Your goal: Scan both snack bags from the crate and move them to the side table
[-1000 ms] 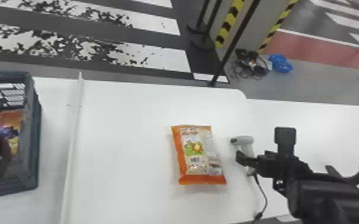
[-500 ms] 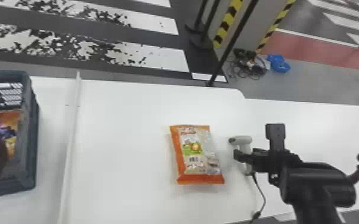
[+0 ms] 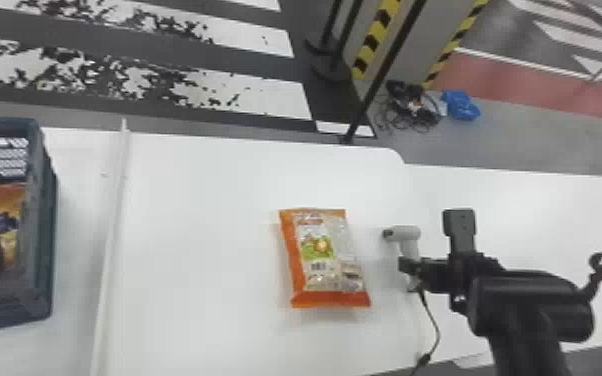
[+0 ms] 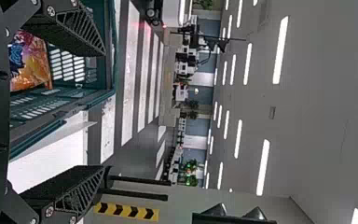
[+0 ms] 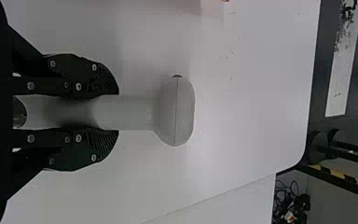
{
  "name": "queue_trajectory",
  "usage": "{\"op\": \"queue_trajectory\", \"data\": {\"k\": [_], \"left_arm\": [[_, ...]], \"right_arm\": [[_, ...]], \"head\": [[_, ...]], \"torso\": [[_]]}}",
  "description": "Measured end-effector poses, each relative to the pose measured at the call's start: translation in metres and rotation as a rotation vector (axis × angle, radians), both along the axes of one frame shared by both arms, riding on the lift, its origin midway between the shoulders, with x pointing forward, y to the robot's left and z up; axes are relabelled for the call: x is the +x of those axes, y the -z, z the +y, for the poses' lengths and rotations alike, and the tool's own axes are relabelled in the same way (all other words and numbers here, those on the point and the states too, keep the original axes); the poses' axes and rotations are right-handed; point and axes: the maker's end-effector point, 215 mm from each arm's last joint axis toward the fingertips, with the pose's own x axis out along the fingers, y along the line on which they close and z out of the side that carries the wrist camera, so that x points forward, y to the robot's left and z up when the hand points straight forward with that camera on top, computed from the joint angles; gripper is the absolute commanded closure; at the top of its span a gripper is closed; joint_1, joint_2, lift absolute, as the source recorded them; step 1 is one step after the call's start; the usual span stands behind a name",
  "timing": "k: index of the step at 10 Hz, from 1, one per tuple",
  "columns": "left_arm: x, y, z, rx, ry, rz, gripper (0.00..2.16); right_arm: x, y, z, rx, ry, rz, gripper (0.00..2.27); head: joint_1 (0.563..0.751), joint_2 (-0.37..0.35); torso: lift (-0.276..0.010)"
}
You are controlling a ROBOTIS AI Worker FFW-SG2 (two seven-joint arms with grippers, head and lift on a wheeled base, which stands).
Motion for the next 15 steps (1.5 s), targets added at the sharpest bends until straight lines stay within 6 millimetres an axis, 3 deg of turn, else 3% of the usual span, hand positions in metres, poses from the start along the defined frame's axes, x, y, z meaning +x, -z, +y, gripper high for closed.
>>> {"op": "queue_trajectory", "data": {"k": [2,6,11,15], "left_arm": [[-0.001,0.001,0.0,0.0,0.0,0.003,0.14],[-0.001,0.003,0.0,-0.004,-0.004,0.007,0.14],[0.0,0.01,0.002,-0.008,-0.01,0.015,0.14],[0.001,0.012,0.0,-0.012,-0.01,0.018,0.14]], "right_arm": [[-0.001,-0.022,0.012,0.006,-0.012,-0.055,2.25],[-0.038,-0.063,0.079,0.053,-0.068,-0.093,2.25],[-0.097,-0.074,0.155,0.175,-0.12,-0.006,2.25],[-0.111,-0.081,0.199,0.233,-0.159,0.033,2.25]], "head": [[0.695,-0.341],[0.695,-0.269],[0.695,-0.166],[0.695,-0.096]], "torso": [[-0.075],[-0.075],[-0.075],[-0.075]]}}
